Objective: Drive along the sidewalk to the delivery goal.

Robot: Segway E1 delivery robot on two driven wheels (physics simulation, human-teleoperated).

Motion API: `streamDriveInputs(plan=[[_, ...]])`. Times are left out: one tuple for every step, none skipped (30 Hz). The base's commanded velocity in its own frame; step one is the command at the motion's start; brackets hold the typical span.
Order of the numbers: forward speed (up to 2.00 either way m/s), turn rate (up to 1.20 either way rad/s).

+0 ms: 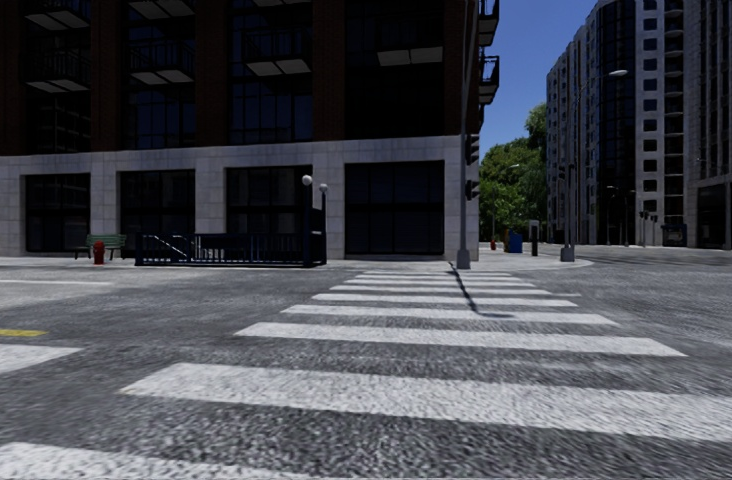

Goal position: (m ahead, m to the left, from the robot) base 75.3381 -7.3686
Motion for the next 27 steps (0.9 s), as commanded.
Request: streamDriveInputs(plan=[[2.0,-0.1],[2.0,-0.15],[2.0,-0.19],[2.0,-0.2],[2.0,-0.22],[2.0,-0.22],[2.0,-0.24],[2.0,-0.27],[2.0,-0.28],[2.0,-0.28],[2.0,-0.29],[2.0,-0.3],[2.0,-0.3],[2.0,-0.3],[2.0,-0.3],[2.0,-0.3],[2.0,-0.32],[2.0,-0.33],[2.0,-0.33],[2.0,-0.33],[2.0,-0.33],[2.0,-0.33],[2.0,-0.33],[2.0,-0.33],[2.0,-0.33],[2.0,-0.33],[2.0,-0.27]])
